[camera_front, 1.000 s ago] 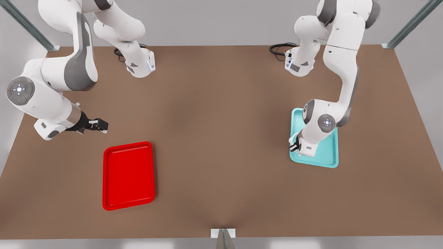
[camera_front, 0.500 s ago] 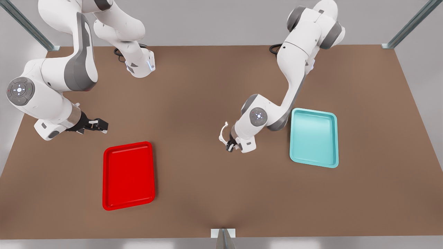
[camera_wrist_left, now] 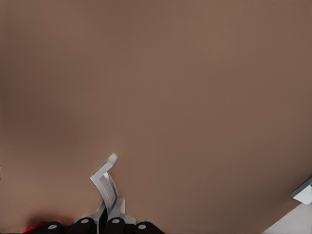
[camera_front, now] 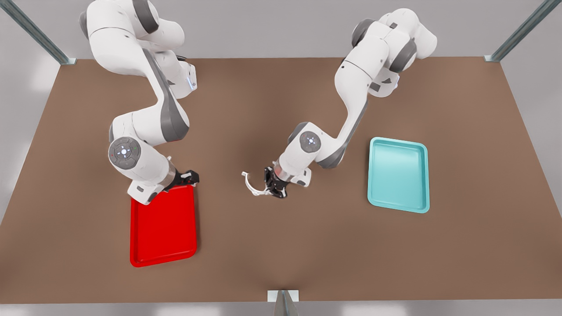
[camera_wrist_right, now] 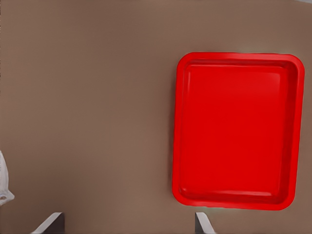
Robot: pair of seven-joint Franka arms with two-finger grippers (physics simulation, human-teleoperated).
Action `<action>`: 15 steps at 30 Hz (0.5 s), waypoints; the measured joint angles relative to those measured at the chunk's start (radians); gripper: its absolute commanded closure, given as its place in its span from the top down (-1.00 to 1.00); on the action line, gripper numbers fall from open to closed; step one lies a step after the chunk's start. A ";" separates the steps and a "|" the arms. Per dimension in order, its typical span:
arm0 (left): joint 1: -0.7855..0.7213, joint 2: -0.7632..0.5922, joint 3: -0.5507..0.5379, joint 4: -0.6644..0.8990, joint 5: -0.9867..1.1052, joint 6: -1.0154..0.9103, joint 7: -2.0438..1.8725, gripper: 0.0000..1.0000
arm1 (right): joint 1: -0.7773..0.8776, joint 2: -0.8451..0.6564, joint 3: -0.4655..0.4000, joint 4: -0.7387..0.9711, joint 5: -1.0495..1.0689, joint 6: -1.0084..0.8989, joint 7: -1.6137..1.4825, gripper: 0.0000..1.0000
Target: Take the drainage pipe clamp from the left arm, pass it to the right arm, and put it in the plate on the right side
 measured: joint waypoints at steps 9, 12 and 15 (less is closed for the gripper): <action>-0.016 0.013 -0.013 0.001 -0.005 0.033 -0.256 -0.57 | 0.047 0.024 0.134 -0.135 0.003 0.148 0.127 1.00; -0.014 0.014 -0.023 0.001 -0.006 0.037 -0.261 -0.57 | 0.047 0.023 0.146 -0.167 0.003 0.180 0.163 1.00; -0.012 0.014 -0.030 0.001 -0.007 0.039 -0.261 -0.57 | 0.047 0.023 0.160 -0.198 0.003 0.211 0.195 1.00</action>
